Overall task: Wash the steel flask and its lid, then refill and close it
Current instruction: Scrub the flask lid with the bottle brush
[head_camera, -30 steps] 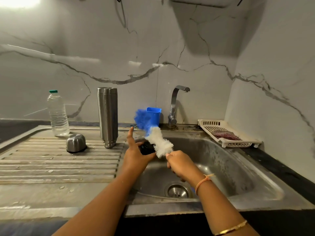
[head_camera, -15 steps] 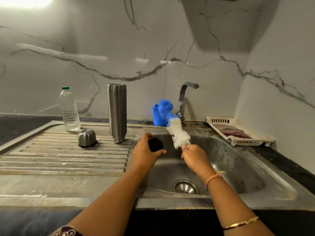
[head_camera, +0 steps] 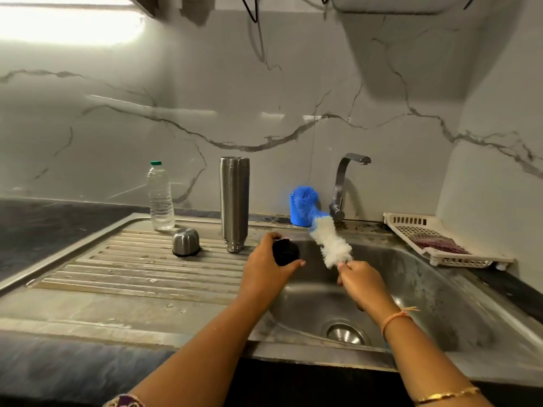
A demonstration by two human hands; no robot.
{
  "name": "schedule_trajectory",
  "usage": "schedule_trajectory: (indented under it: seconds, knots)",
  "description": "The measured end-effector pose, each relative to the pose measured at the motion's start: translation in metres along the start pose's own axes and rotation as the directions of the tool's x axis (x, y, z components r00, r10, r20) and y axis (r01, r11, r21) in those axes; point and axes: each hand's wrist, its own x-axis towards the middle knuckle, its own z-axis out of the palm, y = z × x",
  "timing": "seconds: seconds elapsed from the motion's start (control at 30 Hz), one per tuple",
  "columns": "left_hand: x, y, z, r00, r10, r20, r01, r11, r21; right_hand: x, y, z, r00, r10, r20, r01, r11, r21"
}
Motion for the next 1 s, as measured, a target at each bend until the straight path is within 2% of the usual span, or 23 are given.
schedule_trajectory:
  seconds: [0.13,0.3,0.47,0.57,0.83,1.0]
  knots:
    - [0.006,-0.017,-0.034,0.999,-0.033,-0.027,0.033,0.999,0.010,0.002,0.001,0.001,0.998,-0.036,-0.057,0.032,0.998,-0.056]
    - [0.015,-0.042,-0.078,0.986,-0.156,-0.062,0.157,0.988,0.006,0.005,0.003,0.003,0.998,-0.034,-0.049,0.029,0.995,-0.091]
    - [0.020,-0.068,-0.102,0.972,-0.233,-0.036,0.235,0.970,0.059,0.004,-0.001,0.004,1.000,-0.006,-0.021,0.005,0.998,-0.070]
    - [0.026,-0.073,-0.102,0.972,-0.234,-0.005,0.234,0.969,0.081,0.004,0.001,0.004,1.000,-0.002,-0.024,0.000,0.997,-0.075]
    - [0.047,-0.085,-0.077,0.974,-0.219,-0.061,0.221,0.975,0.032,0.014,0.003,0.010,0.999,-0.002,-0.033,-0.001,0.994,-0.107]
    - [0.056,-0.091,-0.065,0.973,-0.232,-0.011,0.232,0.971,0.049,0.025,0.006,0.012,0.998,-0.013,-0.059,0.006,0.993,-0.118]
